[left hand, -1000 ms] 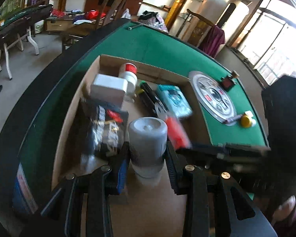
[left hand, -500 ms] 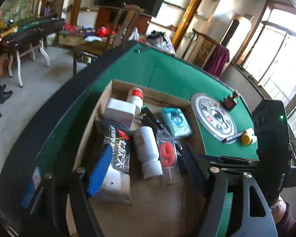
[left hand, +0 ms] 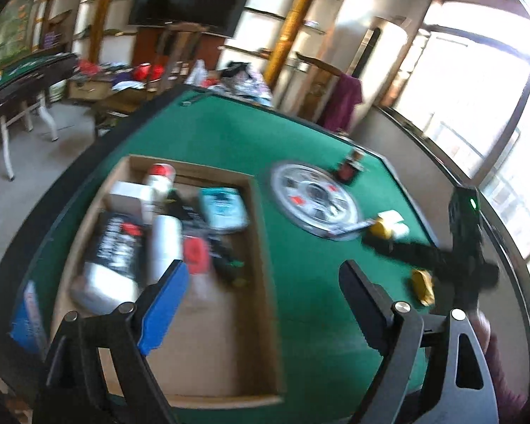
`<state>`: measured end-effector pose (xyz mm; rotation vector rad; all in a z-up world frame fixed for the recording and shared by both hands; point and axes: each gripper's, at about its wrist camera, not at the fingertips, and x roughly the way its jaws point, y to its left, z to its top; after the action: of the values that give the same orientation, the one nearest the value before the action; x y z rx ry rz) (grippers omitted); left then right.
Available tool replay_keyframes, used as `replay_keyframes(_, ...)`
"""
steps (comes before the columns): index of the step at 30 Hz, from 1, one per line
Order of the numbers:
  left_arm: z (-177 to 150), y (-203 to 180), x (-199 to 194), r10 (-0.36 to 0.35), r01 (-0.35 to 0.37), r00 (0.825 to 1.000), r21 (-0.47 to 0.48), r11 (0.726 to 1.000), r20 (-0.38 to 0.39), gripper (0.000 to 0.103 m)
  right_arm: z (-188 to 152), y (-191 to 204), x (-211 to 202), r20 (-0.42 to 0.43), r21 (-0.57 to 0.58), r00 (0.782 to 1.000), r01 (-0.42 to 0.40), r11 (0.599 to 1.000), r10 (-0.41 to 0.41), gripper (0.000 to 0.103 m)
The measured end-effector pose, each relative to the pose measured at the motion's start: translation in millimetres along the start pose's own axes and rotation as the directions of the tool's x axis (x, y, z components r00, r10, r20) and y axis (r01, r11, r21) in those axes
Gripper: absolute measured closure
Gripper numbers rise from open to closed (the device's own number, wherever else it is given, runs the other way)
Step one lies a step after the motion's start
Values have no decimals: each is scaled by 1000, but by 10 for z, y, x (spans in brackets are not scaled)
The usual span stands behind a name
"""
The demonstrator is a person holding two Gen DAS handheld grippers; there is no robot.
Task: Organize objects
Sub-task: 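Grasp the white-and-blue medicine box with right gripper while left gripper moves to black marker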
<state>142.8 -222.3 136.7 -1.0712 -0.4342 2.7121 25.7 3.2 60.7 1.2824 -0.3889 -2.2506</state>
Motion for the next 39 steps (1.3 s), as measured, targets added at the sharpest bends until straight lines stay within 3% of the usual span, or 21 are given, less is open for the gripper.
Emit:
replay_keyframes(2,-59,-222,64,-42,42,999,41,998,-10,17,111,-337,-265,59,27,992,112,993,-114,28)
replay_keyframes(4,-113,-392,146,-73,74,997,69,995,-18,17,314,-672,-500,107,67,962,246,967,-252,28)
replay_keyframes(7,-176,-560,266,-112,115,993,70,991,-42,17,666,-1201,-597,70,166,921,368,915,-383,24)
replay_keyframes(11,-252,-660,355,-102,109,992,93,990,-76,17,1070,-1888,-547,-9,303,892,434,849,-452,24)
replay_keyframes(14,-285,-616,381,-67,75,994,96,993,-82,17,1249,-2186,-359,-73,382,896,431,817,-438,24)
replay_keyframes(17,-286,-533,415,-51,57,995,77,995,-87,17,1376,-2250,-108,-143,369,893,448,814,-427,24)
replay_keyframes(19,-274,-480,422,-46,52,995,68,996,-89,17,1447,-2237,84,-187,342,893,450,825,-410,33)
replay_keyframes(21,-264,-458,438,-44,50,995,64,997,-91,17,1511,-2100,217,-191,250,853,520,817,-485,49)
replay_keyframes(22,-262,-456,451,-45,51,994,66,996,-95,17,1530,-2014,275,-186,200,842,537,819,-507,49)
replay_keyframes(27,-212,-524,533,-35,47,993,111,993,-109,17,1455,-1589,411,-175,39,850,510,859,-497,71)
replay_keyframes(32,-92,-778,656,5,20,996,267,964,-91,17,1111,-1186,428,-166,-131,840,501,855,-517,73)
replay_keyframes(34,-6,-936,775,31,-4,997,363,932,-70,17,964,-1078,372,-157,-163,847,485,859,-508,73)
replay_keyframes(36,80,-1064,914,23,5,998,444,896,-57,17,799,-1048,299,-151,-153,868,453,878,-474,73)
replay_keyframes(39,150,-1244,1253,46,-2,997,573,819,-62,17,671,-1109,132,-130,-97,897,412,906,-422,73)
